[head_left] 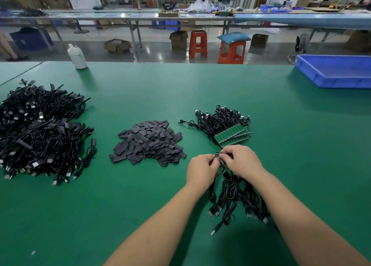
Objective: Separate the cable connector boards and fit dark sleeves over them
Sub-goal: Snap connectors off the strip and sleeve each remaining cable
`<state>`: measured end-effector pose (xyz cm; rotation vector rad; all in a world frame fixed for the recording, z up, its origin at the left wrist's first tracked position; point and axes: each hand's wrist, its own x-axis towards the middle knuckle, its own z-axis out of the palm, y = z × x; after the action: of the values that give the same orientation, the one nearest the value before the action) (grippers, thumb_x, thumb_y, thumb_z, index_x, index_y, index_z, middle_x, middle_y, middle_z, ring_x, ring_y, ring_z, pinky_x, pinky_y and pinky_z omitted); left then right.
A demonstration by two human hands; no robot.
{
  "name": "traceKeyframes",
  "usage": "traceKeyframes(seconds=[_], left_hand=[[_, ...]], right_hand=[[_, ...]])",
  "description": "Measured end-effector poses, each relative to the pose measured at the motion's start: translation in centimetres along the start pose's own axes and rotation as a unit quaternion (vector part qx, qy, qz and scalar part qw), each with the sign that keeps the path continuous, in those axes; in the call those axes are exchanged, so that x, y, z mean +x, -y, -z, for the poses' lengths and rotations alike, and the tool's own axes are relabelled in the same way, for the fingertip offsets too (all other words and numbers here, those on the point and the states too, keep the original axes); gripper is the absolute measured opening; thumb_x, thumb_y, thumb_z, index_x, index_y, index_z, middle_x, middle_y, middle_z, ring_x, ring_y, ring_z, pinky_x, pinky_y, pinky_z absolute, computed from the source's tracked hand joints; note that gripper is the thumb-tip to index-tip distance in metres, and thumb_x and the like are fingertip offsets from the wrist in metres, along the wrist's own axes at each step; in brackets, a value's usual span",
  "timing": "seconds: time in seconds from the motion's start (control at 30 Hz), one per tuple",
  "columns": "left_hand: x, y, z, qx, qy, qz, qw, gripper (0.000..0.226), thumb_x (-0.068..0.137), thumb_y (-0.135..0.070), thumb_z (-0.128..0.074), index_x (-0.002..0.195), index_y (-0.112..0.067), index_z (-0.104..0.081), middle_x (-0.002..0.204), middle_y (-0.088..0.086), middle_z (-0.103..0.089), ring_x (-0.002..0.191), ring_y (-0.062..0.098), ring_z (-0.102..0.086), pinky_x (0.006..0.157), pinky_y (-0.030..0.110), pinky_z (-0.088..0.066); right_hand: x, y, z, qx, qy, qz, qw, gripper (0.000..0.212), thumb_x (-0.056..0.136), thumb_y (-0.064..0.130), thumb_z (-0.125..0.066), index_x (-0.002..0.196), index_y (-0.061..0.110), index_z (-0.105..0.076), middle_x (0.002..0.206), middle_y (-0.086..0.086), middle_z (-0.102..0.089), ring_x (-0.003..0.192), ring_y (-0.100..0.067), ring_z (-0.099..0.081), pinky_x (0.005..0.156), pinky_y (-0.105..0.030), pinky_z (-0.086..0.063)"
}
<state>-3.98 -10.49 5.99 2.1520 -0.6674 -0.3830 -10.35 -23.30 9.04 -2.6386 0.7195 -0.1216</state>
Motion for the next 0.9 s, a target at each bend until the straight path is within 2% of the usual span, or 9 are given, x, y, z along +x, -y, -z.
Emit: traceKeyframes(seconds=[0.2, 0.4, 0.53, 0.63, 0.67, 0.73, 0.8, 0.87, 0.9], left_hand=[[-0.6, 0.0, -0.3, 0.050, -0.030, -0.010, 0.998, 0.034, 0.097, -0.033, -0.048, 0.070, -0.015, -0.059, 0.066, 0.005, -0.067, 0.066, 0.026, -0.062, 0.061, 0.037, -0.051], [-1.1, 0.7, -0.7, 0.117, -0.077, -0.046, 0.989, 0.034, 0.099, -0.034, -0.047, 0.071, -0.018, -0.055, 0.058, -0.001, -0.054, 0.060, 0.026, -0.053, 0.054, 0.034, -0.039], [-1.1, 1.5, 0.6, 0.027, -0.068, -0.019, 0.997, 0.027, 0.098, -0.035, -0.053, 0.086, -0.019, -0.070, 0.072, -0.002, -0.064, 0.065, 0.021, -0.056, 0.064, 0.030, -0.047], [-1.1, 2.4, 2.5, -0.043, 0.000, 0.001, 0.999, 0.024, 0.094, -0.036, -0.059, 0.081, -0.020, -0.071, 0.066, -0.010, -0.054, 0.063, 0.010, -0.045, 0.063, 0.026, -0.036], [-1.1, 2.7, 3.4, -0.082, 0.029, 0.012, 0.996, 0.026, 0.091, -0.036, -0.061, 0.079, -0.016, -0.071, 0.062, -0.008, -0.053, 0.059, 0.011, -0.042, 0.060, 0.025, -0.034], [-1.2, 3.2, 5.2, -0.151, 0.068, 0.028, 0.986, 0.027, 0.089, -0.033, -0.065, 0.078, -0.008, -0.070, 0.063, 0.000, -0.058, 0.055, 0.012, -0.043, 0.055, 0.022, -0.035], [-1.2, 3.6, 6.5, -0.202, 0.072, 0.032, 0.976, 0.023, 0.091, -0.024, -0.065, 0.078, -0.005, -0.067, 0.070, 0.006, -0.067, 0.055, 0.009, -0.050, 0.053, 0.017, -0.038], [-1.0, 4.1, 7.3, -0.241, 0.064, 0.039, 0.968, 0.014, 0.093, -0.015, -0.063, 0.083, -0.004, -0.066, 0.069, 0.004, -0.068, 0.053, 0.008, -0.052, 0.051, 0.016, -0.039], [-0.8, 4.4, 7.6, -0.249, 0.057, 0.045, 0.966, 0.013, 0.093, -0.013, -0.063, 0.083, -0.005, -0.064, 0.066, 0.003, -0.065, 0.051, 0.008, -0.050, 0.049, 0.016, -0.039]], right_hand=[[0.1, 0.0, -0.9, 0.024, -0.003, -0.009, 1.000, 0.017, 0.097, 0.034, -0.056, 0.096, 0.031, -0.073, 0.079, 0.014, -0.068, 0.080, -0.014, -0.061, 0.091, -0.033, -0.046], [0.5, -0.8, -2.7, 0.015, -0.027, -0.009, 0.999, 0.020, 0.099, 0.033, -0.053, 0.096, 0.028, -0.072, 0.074, 0.013, -0.054, 0.094, -0.019, -0.050, 0.096, -0.037, -0.040], [0.9, -2.2, -2.6, -0.056, 0.006, -0.026, 0.998, 0.021, 0.102, 0.037, -0.047, 0.112, 0.033, -0.064, 0.110, 0.004, -0.066, 0.114, -0.024, -0.046, 0.098, -0.040, -0.033], [0.9, -2.8, -2.5, -0.097, -0.040, -0.016, 0.994, 0.035, 0.100, 0.033, -0.053, 0.133, 0.024, -0.056, 0.128, 0.003, -0.062, 0.125, -0.021, -0.048, 0.104, -0.041, -0.037], [0.7, -2.4, -2.3, -0.059, -0.071, -0.009, 0.996, 0.035, 0.100, 0.032, -0.052, 0.133, 0.021, -0.057, 0.126, 0.002, -0.064, 0.121, -0.020, -0.053, 0.100, -0.038, -0.042], [0.0, -0.7, -2.3, 0.096, -0.082, -0.013, 0.992, 0.029, 0.103, 0.031, -0.047, 0.124, 0.020, -0.063, 0.112, 0.007, -0.069, 0.097, -0.016, -0.064, 0.076, -0.025, -0.050], [-1.0, 2.1, -3.0, 0.275, 0.009, -0.032, 0.961, 0.029, 0.104, 0.035, -0.042, 0.119, 0.023, -0.063, 0.102, 0.014, -0.069, 0.090, -0.010, -0.066, 0.071, -0.020, -0.049], [-2.2, 4.9, -4.6, 0.409, 0.124, -0.061, 0.902, 0.029, 0.103, 0.040, -0.041, 0.118, 0.026, -0.061, 0.100, 0.011, -0.069, 0.092, -0.010, -0.066, 0.078, -0.025, -0.054], [-2.8, 6.0, -5.5, 0.447, 0.156, -0.068, 0.878, 0.028, 0.103, 0.040, -0.043, 0.117, 0.025, -0.061, 0.098, 0.006, -0.070, 0.085, -0.011, -0.067, 0.074, -0.027, -0.055]])
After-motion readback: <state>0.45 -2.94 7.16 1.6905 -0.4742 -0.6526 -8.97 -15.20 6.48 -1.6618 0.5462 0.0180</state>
